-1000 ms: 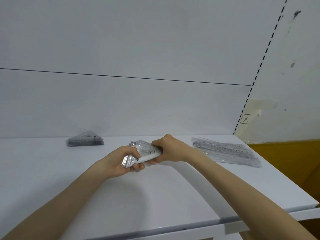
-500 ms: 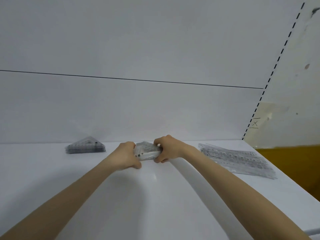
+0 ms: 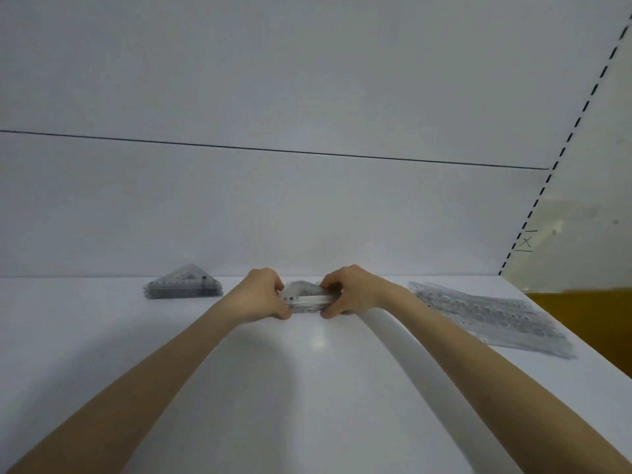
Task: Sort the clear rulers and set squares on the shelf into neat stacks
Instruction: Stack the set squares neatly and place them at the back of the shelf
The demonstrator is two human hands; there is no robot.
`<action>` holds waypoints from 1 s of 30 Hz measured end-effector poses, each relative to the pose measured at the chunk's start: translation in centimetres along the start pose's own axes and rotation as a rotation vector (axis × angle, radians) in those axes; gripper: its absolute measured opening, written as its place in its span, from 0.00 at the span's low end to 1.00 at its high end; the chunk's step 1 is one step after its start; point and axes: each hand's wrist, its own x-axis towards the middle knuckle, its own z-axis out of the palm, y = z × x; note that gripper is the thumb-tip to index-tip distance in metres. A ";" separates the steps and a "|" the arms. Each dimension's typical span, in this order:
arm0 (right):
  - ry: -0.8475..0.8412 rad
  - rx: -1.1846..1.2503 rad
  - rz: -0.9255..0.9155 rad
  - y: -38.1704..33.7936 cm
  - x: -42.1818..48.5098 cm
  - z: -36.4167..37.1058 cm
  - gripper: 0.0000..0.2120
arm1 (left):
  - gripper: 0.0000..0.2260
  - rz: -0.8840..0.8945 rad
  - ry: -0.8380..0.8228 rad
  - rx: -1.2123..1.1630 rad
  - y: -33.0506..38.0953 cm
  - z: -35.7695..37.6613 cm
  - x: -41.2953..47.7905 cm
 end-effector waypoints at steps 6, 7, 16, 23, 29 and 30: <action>0.046 0.003 -0.010 -0.6 0.4 0.3 0.11 | 0.33 0.065 0.034 0.082 0.2 0.1 0.3; 0.050 -0.011 -0.012 -0.7 0.6 0.3 0.11 | 0.33 0.068 0.031 0.104 0.3 0.1 0.4; -0.010 -0.055 0.009 -1.1 1.2 0.0 0.14 | 0.34 0.144 -0.082 0.278 1.4 -1.1 1.2; -0.042 -0.019 0.002 -0.7 1.5 -0.9 0.20 | 0.31 0.168 -0.086 0.239 1.5 -1.5 1.4; -0.039 -0.046 -0.023 -1.1 1.5 -0.7 0.22 | 0.31 0.145 -0.093 0.298 2.3 -1.3 1.6; -0.042 -0.043 -0.019 -1.1 1.5 -0.7 0.20 | 0.32 0.130 -0.096 0.292 2.1 -1.2 1.5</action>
